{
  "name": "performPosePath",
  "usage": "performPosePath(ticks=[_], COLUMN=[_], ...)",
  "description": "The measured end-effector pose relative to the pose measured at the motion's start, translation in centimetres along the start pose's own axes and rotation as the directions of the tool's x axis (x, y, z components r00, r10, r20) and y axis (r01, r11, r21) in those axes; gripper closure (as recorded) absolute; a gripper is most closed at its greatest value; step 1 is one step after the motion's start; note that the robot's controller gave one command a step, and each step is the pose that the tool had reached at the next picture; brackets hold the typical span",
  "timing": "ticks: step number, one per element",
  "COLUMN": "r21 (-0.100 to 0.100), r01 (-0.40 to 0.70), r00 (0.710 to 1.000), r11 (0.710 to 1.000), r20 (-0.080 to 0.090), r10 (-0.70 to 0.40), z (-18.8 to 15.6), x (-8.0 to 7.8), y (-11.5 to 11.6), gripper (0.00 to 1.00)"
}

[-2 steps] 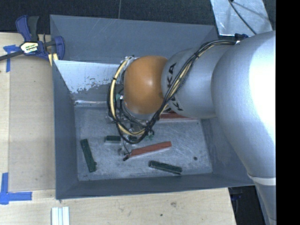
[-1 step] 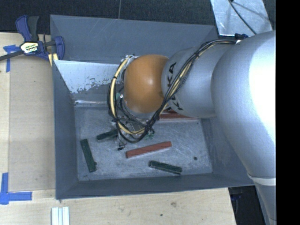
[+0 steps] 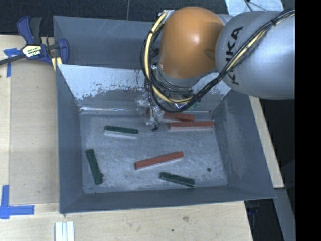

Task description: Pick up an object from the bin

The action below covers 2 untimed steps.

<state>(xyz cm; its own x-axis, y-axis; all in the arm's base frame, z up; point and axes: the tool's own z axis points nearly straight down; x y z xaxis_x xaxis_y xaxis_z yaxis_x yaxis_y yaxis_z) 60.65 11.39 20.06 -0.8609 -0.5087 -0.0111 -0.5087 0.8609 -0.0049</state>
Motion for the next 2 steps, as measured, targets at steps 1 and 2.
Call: performPosePath(ticks=[1, 2], r21=[-0.005, -0.009], r01=[-0.001, 0.100], r00=[1.000, 0.995], r11=[1.000, 0.995], r20=[-0.007, -0.013], r10=[0.001, -0.100], z=[0.4, 13.5], x=[0.1, -0.4], y=[0.2, -0.1], gripper=[0.00, 0.00])
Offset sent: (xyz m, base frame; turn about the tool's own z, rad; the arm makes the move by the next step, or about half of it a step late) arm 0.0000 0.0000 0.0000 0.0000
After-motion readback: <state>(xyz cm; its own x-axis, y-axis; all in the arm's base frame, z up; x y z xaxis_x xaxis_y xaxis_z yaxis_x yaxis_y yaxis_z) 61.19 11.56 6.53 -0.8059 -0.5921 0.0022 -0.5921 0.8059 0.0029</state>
